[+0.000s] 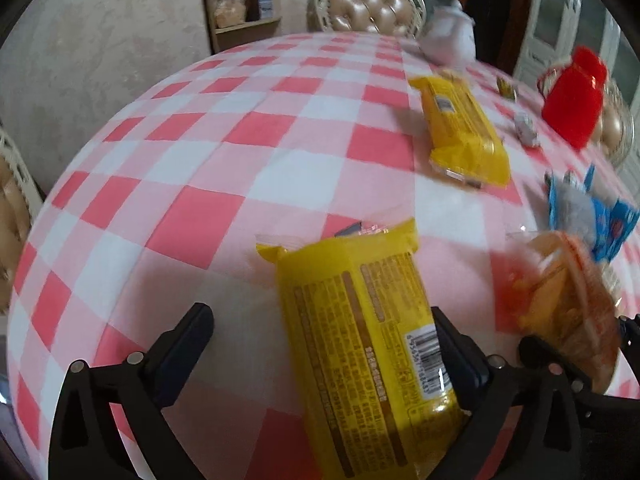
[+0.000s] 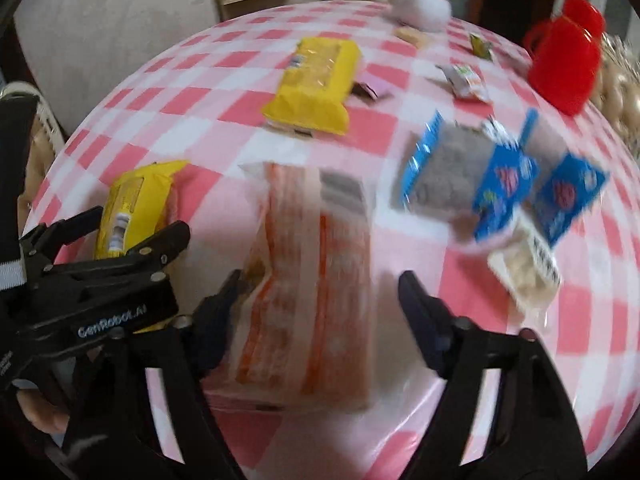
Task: Organize snacks
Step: 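Grasp the yellow biscuit pack with the left tool while the right grasps the orange-printed bread bag, then carry both packs to the white box and open both tools to drop them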
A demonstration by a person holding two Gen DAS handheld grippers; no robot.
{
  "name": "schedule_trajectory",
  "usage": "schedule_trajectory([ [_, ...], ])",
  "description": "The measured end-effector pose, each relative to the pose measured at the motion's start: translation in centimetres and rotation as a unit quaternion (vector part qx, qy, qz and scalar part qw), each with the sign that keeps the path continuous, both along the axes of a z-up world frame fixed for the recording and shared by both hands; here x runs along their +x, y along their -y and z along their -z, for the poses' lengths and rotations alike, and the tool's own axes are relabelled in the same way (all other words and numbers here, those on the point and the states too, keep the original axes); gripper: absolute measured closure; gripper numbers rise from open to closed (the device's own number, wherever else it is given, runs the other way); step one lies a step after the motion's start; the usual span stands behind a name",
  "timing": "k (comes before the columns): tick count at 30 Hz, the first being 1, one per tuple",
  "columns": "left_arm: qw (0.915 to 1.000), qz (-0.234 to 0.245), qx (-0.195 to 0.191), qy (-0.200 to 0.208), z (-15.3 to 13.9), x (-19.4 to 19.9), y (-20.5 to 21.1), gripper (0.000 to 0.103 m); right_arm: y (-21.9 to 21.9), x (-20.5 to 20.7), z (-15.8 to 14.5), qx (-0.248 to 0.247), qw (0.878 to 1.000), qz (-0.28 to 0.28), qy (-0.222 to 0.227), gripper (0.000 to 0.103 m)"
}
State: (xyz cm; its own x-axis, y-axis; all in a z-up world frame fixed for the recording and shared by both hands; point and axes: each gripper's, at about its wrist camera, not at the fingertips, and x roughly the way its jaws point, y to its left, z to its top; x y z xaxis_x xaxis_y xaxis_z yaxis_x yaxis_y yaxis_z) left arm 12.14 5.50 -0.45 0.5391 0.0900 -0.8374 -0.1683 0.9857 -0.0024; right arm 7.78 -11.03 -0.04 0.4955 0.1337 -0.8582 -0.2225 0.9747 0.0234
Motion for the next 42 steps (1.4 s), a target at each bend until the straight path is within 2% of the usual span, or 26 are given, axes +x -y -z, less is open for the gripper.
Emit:
schedule_trajectory([
  [2,1.0000,0.006,-0.002,-0.003,0.1,0.1,-0.1,0.000,0.5,-1.2,0.0,0.007,1.000,0.019,0.014,0.048],
  [6,0.9998,0.018,-0.002,-0.004,0.0,-0.1,-0.2,0.001,2.2,-4.7,-0.4,0.073,0.994,0.073,0.029,0.051],
  [7,0.9998,0.020,-0.001,0.001,-0.1,-0.3,-0.2,0.008,2.3,-5.1,-0.5,0.083,0.993,0.078,0.028,0.051],
  [8,0.9997,0.023,0.001,0.008,-0.4,-0.5,-0.2,0.021,2.2,-5.7,-0.6,0.089,0.992,0.084,0.031,0.051],
  [9,0.9996,0.025,0.001,0.014,-0.6,-0.7,-0.1,0.030,2.1,-6.4,-0.7,0.092,0.991,0.092,0.036,0.051],
  [10,0.9994,0.026,0.004,0.021,-0.8,-1.0,0.0,0.047,1.9,-7.1,-0.8,0.099,0.989,0.099,0.037,0.051],
  [11,0.9993,0.027,0.002,0.023,-0.9,-1.1,0.0,0.053,1.9,-7.4,-0.8,0.112,0.988,0.102,0.036,0.051],
  [13,0.9990,0.034,-0.003,0.028,-0.9,-1.3,0.1,0.054,1.7,-8.3,-1.0,0.143,0.983,0.106,0.036,0.051],
  [19,0.9973,0.029,-0.055,0.041,-1.2,-2.8,-1.1,0.054,-0.5,-9.7,-1.6,0.146,0.985,0.083,0.050,0.051],
  [23,0.9969,0.008,-0.063,0.047,-1.2,-4.4,-2.1,0.054,-1.8,-9.8,-1.5,0.151,0.986,0.055,0.047,0.051],
  [29,0.9972,-0.022,-0.043,0.057,-1.5,-7.0,-3.6,0.054,-2.0,-9.9,-1.7,0.160,0.985,0.045,0.048,0.051],
  [34,0.9956,-0.030,-0.022,0.085,-3.1,-10.1,-4.5,0.054,-3.2,-10.0,-1.8,0.171,0.984,0.016,0.046,0.051],
  [38,0.9948,-0.039,-0.025,0.091,-3.6,-11.5,-5.8,0.054,-4.7,-10.7,-2.0,0.169,0.984,-0.006,0.048,0.051],
  [42,0.9954,-0.043,-0.036,0.078,-2.9,-12.0,-6.6,0.054,-5.1,-10.9,-1.9,0.164,0.985,-0.011,0.053,0.051],
])
